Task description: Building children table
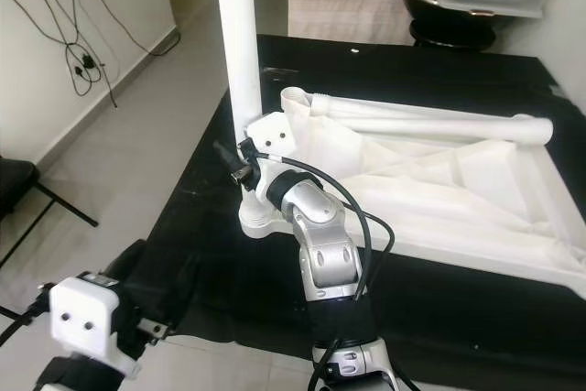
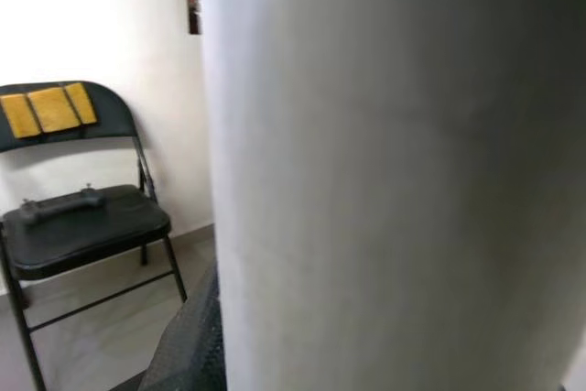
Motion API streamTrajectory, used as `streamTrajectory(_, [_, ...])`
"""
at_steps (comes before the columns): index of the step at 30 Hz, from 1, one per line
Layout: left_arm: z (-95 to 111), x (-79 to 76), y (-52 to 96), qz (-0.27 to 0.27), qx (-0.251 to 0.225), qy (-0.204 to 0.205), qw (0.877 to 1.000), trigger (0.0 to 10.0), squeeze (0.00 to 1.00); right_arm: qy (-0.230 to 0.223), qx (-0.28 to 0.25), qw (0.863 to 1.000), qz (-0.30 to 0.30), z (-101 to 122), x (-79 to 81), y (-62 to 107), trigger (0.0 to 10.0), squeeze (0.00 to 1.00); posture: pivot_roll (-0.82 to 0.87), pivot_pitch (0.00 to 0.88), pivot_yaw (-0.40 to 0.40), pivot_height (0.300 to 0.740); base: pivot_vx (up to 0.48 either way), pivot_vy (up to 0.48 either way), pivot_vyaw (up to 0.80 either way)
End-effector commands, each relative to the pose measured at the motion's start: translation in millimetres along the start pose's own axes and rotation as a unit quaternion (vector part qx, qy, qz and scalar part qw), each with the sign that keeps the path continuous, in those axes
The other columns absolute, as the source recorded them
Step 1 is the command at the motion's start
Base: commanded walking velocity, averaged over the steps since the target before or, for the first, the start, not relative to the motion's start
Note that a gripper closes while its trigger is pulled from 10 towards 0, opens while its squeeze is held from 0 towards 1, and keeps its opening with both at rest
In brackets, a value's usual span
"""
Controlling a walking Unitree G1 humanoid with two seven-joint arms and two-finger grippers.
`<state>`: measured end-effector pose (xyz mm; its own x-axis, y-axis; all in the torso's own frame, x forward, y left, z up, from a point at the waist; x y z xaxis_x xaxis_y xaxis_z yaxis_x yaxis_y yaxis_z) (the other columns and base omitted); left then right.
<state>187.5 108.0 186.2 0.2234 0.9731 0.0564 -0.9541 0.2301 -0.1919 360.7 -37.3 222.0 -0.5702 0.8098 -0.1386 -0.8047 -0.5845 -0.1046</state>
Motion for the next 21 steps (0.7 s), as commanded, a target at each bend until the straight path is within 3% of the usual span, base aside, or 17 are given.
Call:
streamTrajectory(1, [-5, 0.0, 1.0, 0.001, 0.011, 0.005, 1.0, 10.0, 0.0, 0.005, 0.046, 0.999, 0.002, -21, 5.8, -1.1, 0.0, 0.0, 0.06, 0.146, -0.021, 0.74, 0.0, 0.0, 0.0])
streamTrajectory(5, [-4, 1.5, 1.2, 0.008, 0.009, 0.004, 1.0, 10.0, 0.0, 0.0, 0.045, 0.999, 0.005, -19, 10.9, -1.2, 0.0, 0.0, 0.07, 0.148, -0.024, 0.74, 0.0, 0.0, 0.0])
streamTrajectory(6, [-4, 2.1, 1.4, 0.009, 0.009, 0.003, 1.0, 10.0, 0.0, 0.001, 0.044, 0.999, 0.007, -17, 13.0, -2.0, 1.8, 0.0, 0.08, 0.145, -0.018, 0.74, 0.0, 0.0, 0.0])
streamTrajectory(7, [-4, 2.1, 1.4, 0.009, 0.009, 0.003, 1.0, 10.0, 0.0, 0.001, 0.044, 0.999, 0.007, -17, 13.0, -2.0, 1.8, 0.0, 0.08, 0.145, -0.018, 0.74, 0.0, 0.0, 0.0])
streamTrajectory(8, [-4, 2.2, 1.5, 0.009, 0.01, 0.003, 1.0, 10.0, 0.0, 0.003, 0.037, 0.999, 0.005, -12, 14.2, -2.4, 10.0, 0.0, 0.08, 0.144, -0.017, 0.74, 0.0, 0.0, 0.0])
streamTrajectory(10, [-4, 2.2, 1.5, 0.009, 0.01, 0.003, 1.0, 10.0, 0.0, 0.003, 0.037, 0.999, 0.005, -12, 14.2, -2.4, 10.0, 0.0, 0.08, 0.144, -0.017, 0.74, 0.0, 0.0, 0.0])
streamTrajectory(11, [-3, 1.8, 1.7, 0.007, 0.01, 0.003, 1.0, 10.0, 0.0, 0.003, 0.025, 1.0, 0.013, -5, 12.8, -3.9, 10.0, 0.11, 0.09, 0.146, -0.022, 0.74, 0.0, 0.0, 0.0])
streamTrajectory(12, [-3, 1.8, 1.7, 0.007, 0.01, 0.003, 1.0, 10.0, 0.0, 0.003, 0.025, 1.0, 0.013, -5, 12.8, -3.9, 10.0, 0.11, 0.09, 0.146, -0.022, 0.74, 0.0, 0.0, 0.0])
streamTrajectory(13, [-3, 1.2, 1.7, 0.006, 0.01, 0.004, 1.0, 10.0, 0.0, -0.007, 0.014, 0.999, 0.038, 0, 11.5, -7.0, 10.0, 1.0, 0.09, 0.145, -0.023, 0.74, 0.0, 0.0, 0.0])
streamTrajectory(15, [-3, 1.2, 1.7, 0.006, 0.01, 0.004, 1.0, 10.0, 0.0, -0.007, 0.014, 0.999, 0.038, 0, 11.5, -7.0, 10.0, 1.0, 0.09, 0.145, -0.023, 0.74, 0.0, 0.0, 0.0])
streamTrajectory(18, [-2, -0.9, 1.8, 0.006, 0.009, 0.005, 1.0, 10.0, 0.0, -0.023, -0.014, 0.993, 0.113, 12, 6.9, -14.9, 10.0, 1.0, 0.09, 0.145, -0.03, 0.74, 0.0, 0.0, 0.0])
streamTrajectory(19, [-2, -0.9, 1.8, 0.006, 0.009, 0.005, 1.0, 10.0, 0.0, -0.023, -0.014, 0.993, 0.113, 12, 6.9, -14.9, 10.0, 1.0, 0.09, 0.145, -0.03, 0.74, 0.0, 0.0, 0.0])
streamTrajectory(20, [-2, -1.8, 1.9, 0.006, 0.009, 0.006, 1.0, 10.0, 0.0, -0.021, -0.022, 0.985, 0.169, 17, 9.9, -16.4, 10.0, 0.6, 0.09, 0.146, -0.031, 0.74, 0.0, 0.0, 0.0])
streamTrajectory(21, [-2, -1.8, 1.9, 0.006, 0.009, 0.006, 1.0, 10.0, 0.0, -0.021, -0.022, 0.985, 0.169, 17, 9.9, -16.4, 10.0, 0.6, 0.09, 0.146, -0.031, 0.74, 0.0, 0.0, 0.0])
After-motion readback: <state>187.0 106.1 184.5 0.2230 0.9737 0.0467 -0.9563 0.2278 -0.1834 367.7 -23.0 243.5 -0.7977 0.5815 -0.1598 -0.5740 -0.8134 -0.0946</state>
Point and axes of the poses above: a point about 5 cm out from each wrist's last joint towards the gripper, its own y axis pointing back from the gripper into the wrist, its own z axis along the axis of the wrist's last joint, x = y × z, the point moved 4 cm from there along -y, pointing out of the wrist towards the gripper, and after that the axes turned 2 degrees about -y, right-handed, at the moved point
